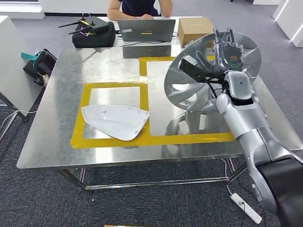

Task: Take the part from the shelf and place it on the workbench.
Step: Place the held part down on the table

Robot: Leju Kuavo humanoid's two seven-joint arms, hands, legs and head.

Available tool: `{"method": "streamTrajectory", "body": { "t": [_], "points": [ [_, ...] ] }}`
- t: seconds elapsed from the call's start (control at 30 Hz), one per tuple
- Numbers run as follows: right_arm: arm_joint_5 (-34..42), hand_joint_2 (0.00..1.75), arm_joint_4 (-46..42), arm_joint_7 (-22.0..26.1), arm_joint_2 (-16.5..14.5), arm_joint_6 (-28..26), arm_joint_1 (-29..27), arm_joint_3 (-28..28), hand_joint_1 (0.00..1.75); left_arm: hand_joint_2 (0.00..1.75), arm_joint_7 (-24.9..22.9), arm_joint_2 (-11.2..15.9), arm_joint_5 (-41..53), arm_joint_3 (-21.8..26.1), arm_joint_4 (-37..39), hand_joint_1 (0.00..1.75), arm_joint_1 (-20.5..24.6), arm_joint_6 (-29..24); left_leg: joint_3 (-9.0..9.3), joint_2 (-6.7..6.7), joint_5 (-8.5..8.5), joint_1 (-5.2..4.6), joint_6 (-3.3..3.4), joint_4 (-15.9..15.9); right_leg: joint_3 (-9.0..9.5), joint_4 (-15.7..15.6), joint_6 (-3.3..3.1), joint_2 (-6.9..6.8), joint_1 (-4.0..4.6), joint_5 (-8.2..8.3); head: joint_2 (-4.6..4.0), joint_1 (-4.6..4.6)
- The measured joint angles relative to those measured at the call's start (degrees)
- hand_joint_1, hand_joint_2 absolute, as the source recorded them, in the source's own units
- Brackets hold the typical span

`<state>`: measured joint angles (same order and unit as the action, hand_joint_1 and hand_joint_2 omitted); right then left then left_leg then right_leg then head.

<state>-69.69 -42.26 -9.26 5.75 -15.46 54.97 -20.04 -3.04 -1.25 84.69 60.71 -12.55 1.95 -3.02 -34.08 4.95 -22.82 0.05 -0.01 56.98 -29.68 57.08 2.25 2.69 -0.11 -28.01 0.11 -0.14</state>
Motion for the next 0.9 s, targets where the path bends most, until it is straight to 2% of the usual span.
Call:
{"method": "streamTrajectory", "body": {
  "t": [0.23,0.6,0.9],
  "points": [
    [-2.6,0.00,-6.9,-1.5,-1.9,4.6,-1.8,-3.8,0.00,0.00,-0.4,0.0,0.0,0.2,0.0,0.00,0.0,-0.1,-0.24,0.01,0.02,0.02,0.01,0.0,-0.22,0.0,0.00,-0.03,0.00,0.01,0.00,-0.02],
    [-0.5,0.00,-17.9,-1.2,-2.5,9.4,-4.9,-10.3,0.00,0.00,-0.3,-0.4,0.0,1.4,0.0,0.00,-0.2,-0.1,-0.80,0.02,0.10,0.02,0.00,0.0,-0.19,0.1,0.02,-0.06,-0.03,0.08,0.00,-0.01],
    [1.2,0.00,-19.8,-1.9,-2.5,10.0,-5.4,-12.6,0.00,0.00,-0.2,-0.5,0.1,1.5,0.0,0.00,-0.2,-0.1,-0.91,0.02,0.10,0.03,0.00,0.0,-0.30,0.1,0.02,-0.06,-0.03,0.08,0.00,-0.02]
  ]
}}
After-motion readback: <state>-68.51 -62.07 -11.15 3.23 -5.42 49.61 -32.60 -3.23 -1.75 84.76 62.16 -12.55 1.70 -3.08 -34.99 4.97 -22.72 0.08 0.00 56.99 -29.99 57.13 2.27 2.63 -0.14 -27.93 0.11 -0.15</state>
